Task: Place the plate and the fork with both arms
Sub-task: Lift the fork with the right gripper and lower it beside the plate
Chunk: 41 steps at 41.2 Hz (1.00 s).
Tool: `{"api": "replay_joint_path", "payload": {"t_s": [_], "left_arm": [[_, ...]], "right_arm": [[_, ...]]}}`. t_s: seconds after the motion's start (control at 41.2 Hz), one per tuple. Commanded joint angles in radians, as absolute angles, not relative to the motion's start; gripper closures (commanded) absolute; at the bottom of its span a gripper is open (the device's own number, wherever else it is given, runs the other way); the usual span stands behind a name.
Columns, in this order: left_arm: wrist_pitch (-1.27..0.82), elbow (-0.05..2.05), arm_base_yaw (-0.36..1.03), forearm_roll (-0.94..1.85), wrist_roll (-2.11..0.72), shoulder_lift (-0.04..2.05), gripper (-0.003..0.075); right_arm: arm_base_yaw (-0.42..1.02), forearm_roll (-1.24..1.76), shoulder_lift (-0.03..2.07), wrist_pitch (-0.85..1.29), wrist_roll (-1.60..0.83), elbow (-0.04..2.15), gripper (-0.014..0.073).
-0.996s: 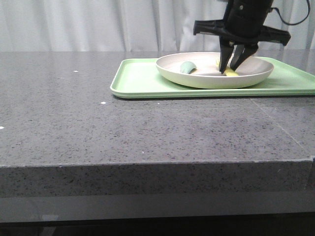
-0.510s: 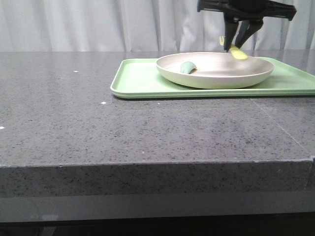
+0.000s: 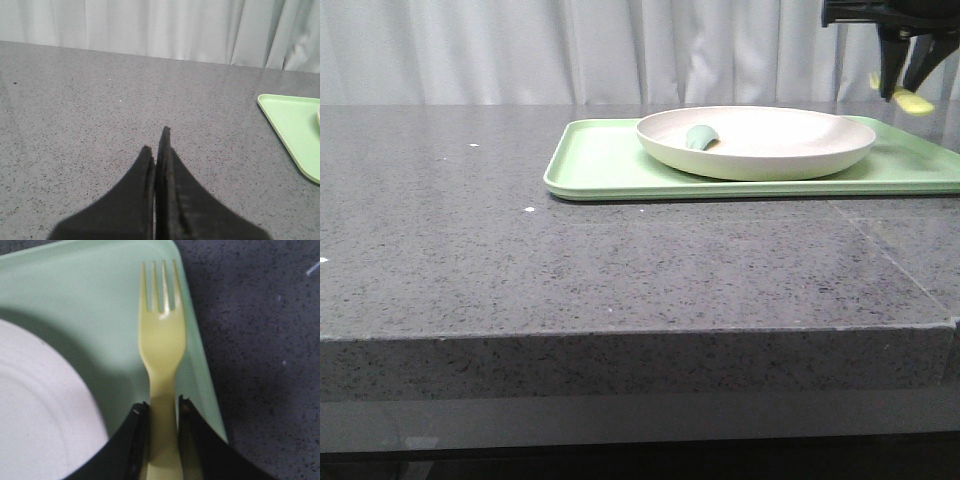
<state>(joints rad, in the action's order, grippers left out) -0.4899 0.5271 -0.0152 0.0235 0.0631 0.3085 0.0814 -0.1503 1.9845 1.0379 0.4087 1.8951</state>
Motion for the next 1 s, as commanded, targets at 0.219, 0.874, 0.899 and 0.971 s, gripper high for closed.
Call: {"api": "replay_joint_path", "payload": {"t_s": [0.219,0.874,0.899,0.971], "left_arm": [[-0.406,0.552,-0.016,0.029,0.071,0.317,0.0738],[-0.406,0.552,-0.016,0.029,0.071,0.317,0.0738],[-0.406,0.552,-0.016,0.029,0.071,0.317,0.0738],[-0.406,0.551,-0.016,0.029,0.071,0.317,0.0738]], "right_arm": [[0.072,-0.175,1.995,1.029,0.356,1.927,0.0571],[0.072,-0.173,2.019,1.048,0.323,1.927,0.0531],[0.072,-0.173,2.019,1.048,0.323,1.927,0.0517],[0.072,-0.172,2.019,1.048,0.316,1.927,0.0456]]}}
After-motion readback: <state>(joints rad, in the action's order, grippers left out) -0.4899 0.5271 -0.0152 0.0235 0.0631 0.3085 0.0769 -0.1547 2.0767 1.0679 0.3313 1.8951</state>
